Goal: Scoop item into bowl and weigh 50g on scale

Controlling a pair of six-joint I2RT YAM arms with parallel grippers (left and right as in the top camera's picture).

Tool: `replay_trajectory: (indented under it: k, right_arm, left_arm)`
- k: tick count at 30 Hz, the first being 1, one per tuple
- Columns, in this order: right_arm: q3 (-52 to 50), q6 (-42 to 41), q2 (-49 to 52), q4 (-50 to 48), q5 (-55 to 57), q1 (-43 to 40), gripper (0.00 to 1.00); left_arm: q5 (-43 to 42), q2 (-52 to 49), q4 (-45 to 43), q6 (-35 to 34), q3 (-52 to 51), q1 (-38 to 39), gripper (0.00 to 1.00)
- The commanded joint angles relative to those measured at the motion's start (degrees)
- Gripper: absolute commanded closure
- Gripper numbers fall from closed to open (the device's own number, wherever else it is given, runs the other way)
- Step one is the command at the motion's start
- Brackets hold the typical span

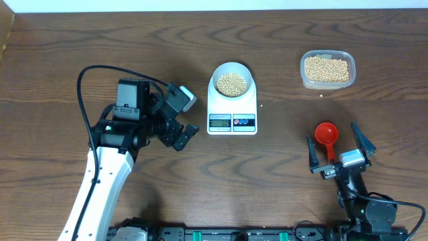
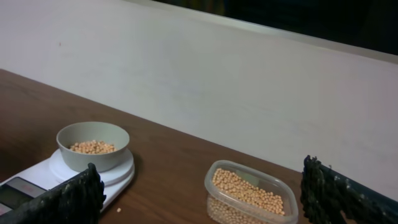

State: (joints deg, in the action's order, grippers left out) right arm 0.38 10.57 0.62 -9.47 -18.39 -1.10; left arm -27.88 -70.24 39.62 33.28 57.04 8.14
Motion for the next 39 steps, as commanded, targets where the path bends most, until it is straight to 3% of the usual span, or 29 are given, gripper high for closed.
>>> replay_trajectory:
  k: [1, 15, 39]
  right_arm:
    - [-0.07, -2.21, -0.35, 0.94, 0.46, 0.79, 0.01]
    - [-0.07, -1.92, -0.35, 12.24, 0.50, -0.15, 0.01]
    - [-0.07, 0.26, -0.35, 12.55, 4.70, -0.68, 0.01]
  left_arm:
    - [0.50, 0.26, 0.00, 0.55, 1.27, -0.09, 0.02]
    - [0.50, 0.26, 0.00, 0.55, 1.27, -0.09, 0.02]
    - [0.50, 0.26, 0.00, 0.55, 1.27, -0.09, 0.02]
